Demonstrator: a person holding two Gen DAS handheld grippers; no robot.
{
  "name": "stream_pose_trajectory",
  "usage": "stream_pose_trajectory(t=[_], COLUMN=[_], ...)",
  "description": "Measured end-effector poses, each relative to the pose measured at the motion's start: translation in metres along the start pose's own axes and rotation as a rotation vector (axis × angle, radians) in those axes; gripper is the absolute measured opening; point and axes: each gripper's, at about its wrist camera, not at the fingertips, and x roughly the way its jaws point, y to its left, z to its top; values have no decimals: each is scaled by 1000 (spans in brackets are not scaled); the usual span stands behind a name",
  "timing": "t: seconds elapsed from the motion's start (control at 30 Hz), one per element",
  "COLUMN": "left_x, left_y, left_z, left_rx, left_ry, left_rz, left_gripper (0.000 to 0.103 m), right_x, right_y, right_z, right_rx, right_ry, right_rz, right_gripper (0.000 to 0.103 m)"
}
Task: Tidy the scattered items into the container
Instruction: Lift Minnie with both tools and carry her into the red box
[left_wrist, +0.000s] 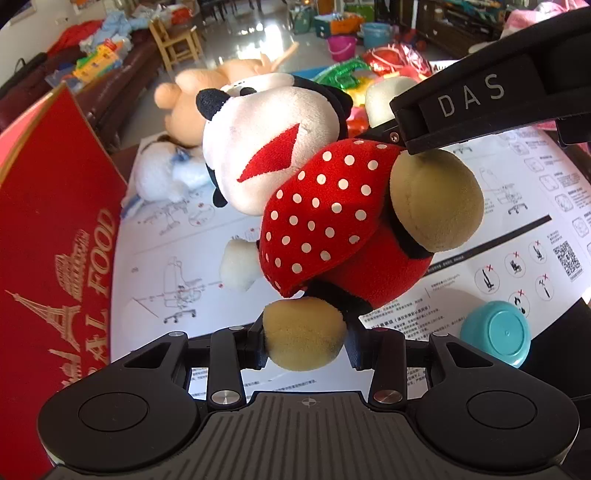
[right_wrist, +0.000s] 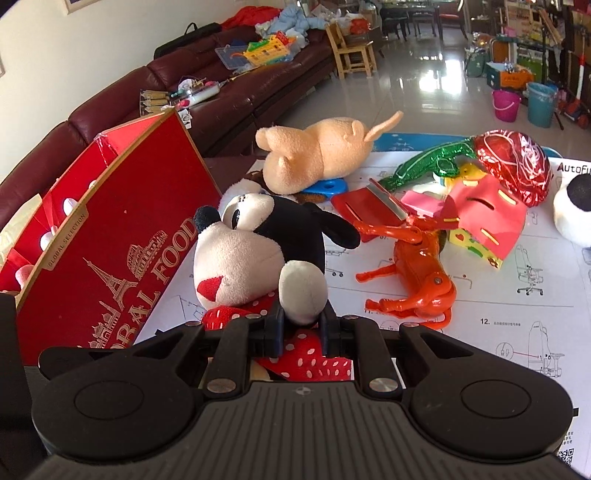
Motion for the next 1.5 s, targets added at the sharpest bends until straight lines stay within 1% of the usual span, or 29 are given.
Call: stream_pose_trajectory(t=[0.27, 0.47, 0.6, 0.7, 0.87, 0.93, 0.97, 1.0, 1.03, 1.07, 1.1, 1.13, 1.17, 1.2, 1.3, 1.37, 1.43, 1.5], left_x=[-35, -80, -114, -134, -162, -167, -165, -162, -156, -151, -147, -144, -142, -140, -134, -131, -129, -127], left_y=[20, 53, 84, 108, 155, 175, 184, 193, 203, 210, 214, 217, 218, 218, 219, 215, 212, 211], left_z=[5, 5, -2, -12, -33, -42, -45, -48, -50, -52, -56, -58, -59, -59, -52, -48, -46, -44], left_rx=[-45, -117, -189, -260, -426, -505, -542, -577, -614, -644, -659, -668, -672, -669, -658, -651, -644, -638], left_ry=[-94, -194, -256, -281, -308, -308, -300, -279, -250, -228, -222, -216, -217, -223, -224, -234, -241, -244], left_rz=[46, 123, 196, 257, 347, 374, 381, 392, 399, 406, 405, 402, 399, 390, 362, 350, 355, 365], left_gripper=[40, 40, 40, 41, 41, 44, 47, 59, 68, 71, 79, 88, 90, 91, 91, 93, 94, 94], right_x=[-23, -46, -55, -54, -39, -27, -20, -12, -4, 4, 11, 16, 20, 22, 27, 27, 24, 21], right_y=[25, 64, 107, 145, 215, 242, 253, 262, 268, 272, 274, 272, 267, 260, 245, 238, 229, 230], right_z=[18, 43, 64, 77, 95, 102, 104, 106, 106, 105, 104, 102, 100, 97, 92, 89, 89, 87], right_rx=[-63, -157, -242, -318, -438, -470, -472, -471, -478, -488, -491, -491, -482, -468, -451, -427, -414, -426], right_ry=[-72, -150, -200, -224, -235, -224, -226, -227, -225, -230, -232, -207, -182, -165, -137, -119, -112, -114], right_rz=[41, 112, 191, 259, 378, 433, 446, 452, 442, 414, 388, 378, 388, 393, 349, 337, 335, 329], right_gripper=[21, 21, 21, 21, 21, 23, 32, 47, 82, 89, 87, 86, 86, 86, 86, 86, 86, 87])
